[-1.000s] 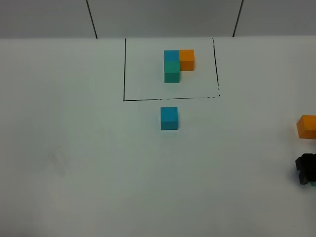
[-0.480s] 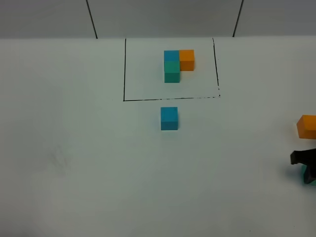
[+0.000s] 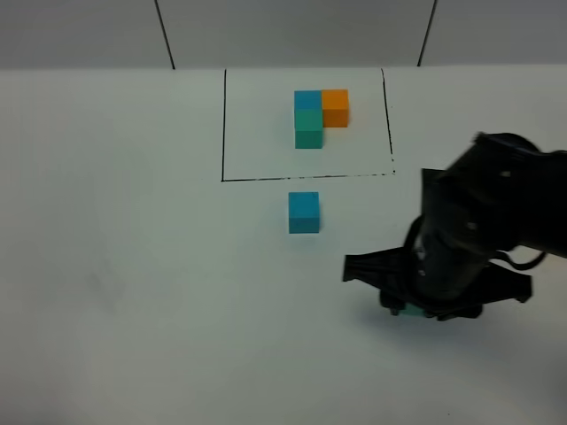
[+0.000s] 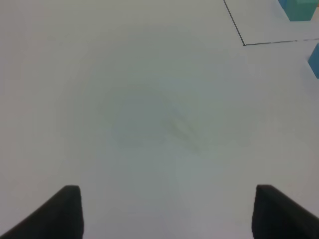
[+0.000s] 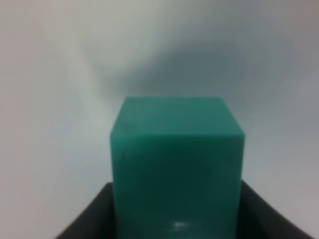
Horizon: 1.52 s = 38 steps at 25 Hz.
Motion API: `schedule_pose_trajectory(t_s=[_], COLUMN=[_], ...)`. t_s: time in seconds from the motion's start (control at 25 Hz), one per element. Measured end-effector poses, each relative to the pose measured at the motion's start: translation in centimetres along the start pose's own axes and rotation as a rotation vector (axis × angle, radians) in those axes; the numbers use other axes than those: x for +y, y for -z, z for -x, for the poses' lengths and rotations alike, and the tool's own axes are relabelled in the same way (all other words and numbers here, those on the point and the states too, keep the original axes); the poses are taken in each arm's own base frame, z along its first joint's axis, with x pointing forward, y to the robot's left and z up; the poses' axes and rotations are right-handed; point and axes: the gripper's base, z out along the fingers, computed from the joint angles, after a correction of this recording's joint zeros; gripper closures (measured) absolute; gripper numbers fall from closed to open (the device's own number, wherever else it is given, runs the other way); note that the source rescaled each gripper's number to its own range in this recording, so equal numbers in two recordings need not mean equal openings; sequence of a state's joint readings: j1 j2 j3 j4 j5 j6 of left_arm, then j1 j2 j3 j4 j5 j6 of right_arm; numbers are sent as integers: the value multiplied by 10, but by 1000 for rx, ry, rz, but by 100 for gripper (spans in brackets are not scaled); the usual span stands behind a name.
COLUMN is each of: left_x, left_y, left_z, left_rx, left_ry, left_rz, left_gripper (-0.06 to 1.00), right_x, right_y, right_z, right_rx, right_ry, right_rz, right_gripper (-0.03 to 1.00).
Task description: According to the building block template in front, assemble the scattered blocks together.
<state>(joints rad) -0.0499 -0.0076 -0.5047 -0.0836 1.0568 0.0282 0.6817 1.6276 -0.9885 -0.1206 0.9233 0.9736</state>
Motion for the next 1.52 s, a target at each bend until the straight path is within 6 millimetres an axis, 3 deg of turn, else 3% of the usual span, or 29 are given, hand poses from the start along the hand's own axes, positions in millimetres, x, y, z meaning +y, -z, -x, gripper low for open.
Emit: schedule_pose_trajectory(t_s=[0.28,0.48,0.72,1.52], left_x=[0,0,0,0], left_y=[0,0,0,0], left_z=[0,0,0,0], left_rx=[0,0,0,0], left_ry=[0,0,0,0], left_rz=[0,0,0,0], left_gripper=[45,45,45,45], right_x=[84,117,126,121], right_y=[-32,-56,-68,-93], right_z=[24,36,41,60], right_rx=[-4,0,-4,-5], right_ry=[107,178,211,200], right_rz=[-17,-19,-16,6], right_gripper=[95,95,95,95])
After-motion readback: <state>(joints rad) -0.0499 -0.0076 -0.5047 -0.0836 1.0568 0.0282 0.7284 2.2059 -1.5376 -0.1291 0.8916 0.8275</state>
